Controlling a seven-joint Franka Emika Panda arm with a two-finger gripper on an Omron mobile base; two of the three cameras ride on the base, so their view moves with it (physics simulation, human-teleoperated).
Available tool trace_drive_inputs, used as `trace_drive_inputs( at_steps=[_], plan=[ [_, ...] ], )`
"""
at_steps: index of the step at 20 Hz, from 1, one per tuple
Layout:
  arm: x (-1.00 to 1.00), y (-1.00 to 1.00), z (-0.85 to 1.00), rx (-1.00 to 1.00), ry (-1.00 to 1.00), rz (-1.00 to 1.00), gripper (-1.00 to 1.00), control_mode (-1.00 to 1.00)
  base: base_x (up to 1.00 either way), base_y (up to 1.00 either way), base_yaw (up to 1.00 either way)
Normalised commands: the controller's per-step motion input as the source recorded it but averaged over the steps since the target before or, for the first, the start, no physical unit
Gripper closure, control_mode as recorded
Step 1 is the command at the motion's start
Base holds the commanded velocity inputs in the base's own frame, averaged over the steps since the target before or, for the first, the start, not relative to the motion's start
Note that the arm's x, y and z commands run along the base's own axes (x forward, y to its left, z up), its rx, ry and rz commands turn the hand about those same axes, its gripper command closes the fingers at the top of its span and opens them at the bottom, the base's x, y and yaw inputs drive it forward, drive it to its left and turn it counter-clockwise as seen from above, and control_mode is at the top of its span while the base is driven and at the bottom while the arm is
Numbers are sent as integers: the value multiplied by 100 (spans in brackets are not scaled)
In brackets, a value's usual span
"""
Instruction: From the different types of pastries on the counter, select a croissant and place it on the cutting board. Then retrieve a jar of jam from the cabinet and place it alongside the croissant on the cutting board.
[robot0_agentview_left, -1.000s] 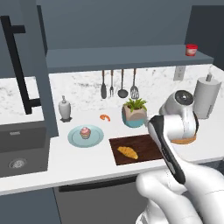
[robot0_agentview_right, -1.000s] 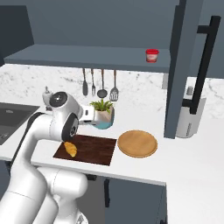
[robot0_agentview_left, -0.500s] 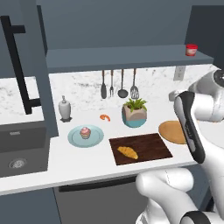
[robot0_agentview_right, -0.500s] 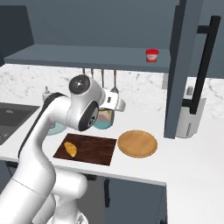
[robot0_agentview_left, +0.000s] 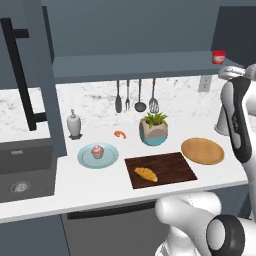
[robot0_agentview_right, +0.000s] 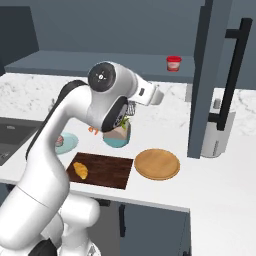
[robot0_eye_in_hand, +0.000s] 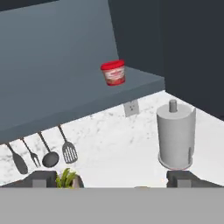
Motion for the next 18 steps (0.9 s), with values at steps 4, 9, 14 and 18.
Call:
trace_drive_inputs(
  at_steps=[4, 9, 14, 18],
  plan=[
    [0, -25, 65, 0, -50, -9, -100, -100, 0, 0, 0],
    [0, -6, 34, -15, -23, -7, -100, -100, 0, 0, 0],
    [7, 3, 14, -26, 0, -5, -100, -100, 0, 0, 0],
    [25, 0, 2, -9, 2, 0, -100, -100, 0, 0, 0]
  ],
)
